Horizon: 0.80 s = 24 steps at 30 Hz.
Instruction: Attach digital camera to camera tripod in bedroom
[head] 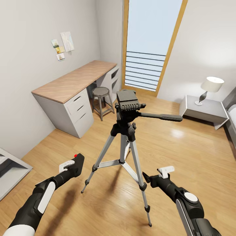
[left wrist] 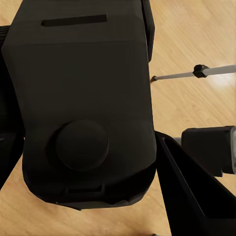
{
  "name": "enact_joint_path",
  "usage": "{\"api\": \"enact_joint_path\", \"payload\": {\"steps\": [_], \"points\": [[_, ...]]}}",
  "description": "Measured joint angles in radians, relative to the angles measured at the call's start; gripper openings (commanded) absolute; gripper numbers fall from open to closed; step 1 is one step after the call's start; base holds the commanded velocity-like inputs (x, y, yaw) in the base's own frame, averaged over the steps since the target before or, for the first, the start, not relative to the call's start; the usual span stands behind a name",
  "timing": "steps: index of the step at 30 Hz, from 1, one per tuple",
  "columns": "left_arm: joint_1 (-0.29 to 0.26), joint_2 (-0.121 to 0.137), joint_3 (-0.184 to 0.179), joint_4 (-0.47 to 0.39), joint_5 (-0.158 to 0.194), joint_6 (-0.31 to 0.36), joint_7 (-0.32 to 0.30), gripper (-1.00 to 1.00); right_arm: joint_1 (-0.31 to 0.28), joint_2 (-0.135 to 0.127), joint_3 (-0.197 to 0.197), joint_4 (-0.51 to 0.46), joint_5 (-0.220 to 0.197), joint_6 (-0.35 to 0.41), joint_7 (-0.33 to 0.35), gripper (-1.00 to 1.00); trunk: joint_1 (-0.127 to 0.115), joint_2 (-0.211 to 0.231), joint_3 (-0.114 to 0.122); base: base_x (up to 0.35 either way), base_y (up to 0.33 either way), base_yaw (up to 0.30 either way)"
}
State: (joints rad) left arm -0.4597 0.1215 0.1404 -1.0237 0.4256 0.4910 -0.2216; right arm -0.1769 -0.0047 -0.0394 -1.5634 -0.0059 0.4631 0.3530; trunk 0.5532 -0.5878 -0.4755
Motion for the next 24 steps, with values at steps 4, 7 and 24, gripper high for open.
{"api": "enact_joint_path", "payload": {"steps": [4, 7, 24], "points": [[0.000, 0.000, 0.000, 0.000, 0.000, 0.000, 0.001, -1.00, -0.007, 0.001, 0.003, 0.000, -0.004, 0.033, 0.013, 1.00, 0.000, 0.000, 0.000, 0.000, 0.000, 0.000], [0.000, 0.000, 0.000, 0.000, 0.000, 0.000, 0.001, -1.00, -0.009, 0.002, 0.005, -0.001, -0.004, 0.036, 0.027, 1.00, 0.000, 0.000, 0.000, 0.000, 0.000, 0.000], [0.000, 0.000, 0.000, 0.000, 0.000, 0.000, 0.002, -1.00, -0.010, 0.004, 0.016, -0.002, 0.001, 0.035, 0.045, 1.00, 0.000, 0.000, 0.000, 0.000, 0.000, 0.000]]}}
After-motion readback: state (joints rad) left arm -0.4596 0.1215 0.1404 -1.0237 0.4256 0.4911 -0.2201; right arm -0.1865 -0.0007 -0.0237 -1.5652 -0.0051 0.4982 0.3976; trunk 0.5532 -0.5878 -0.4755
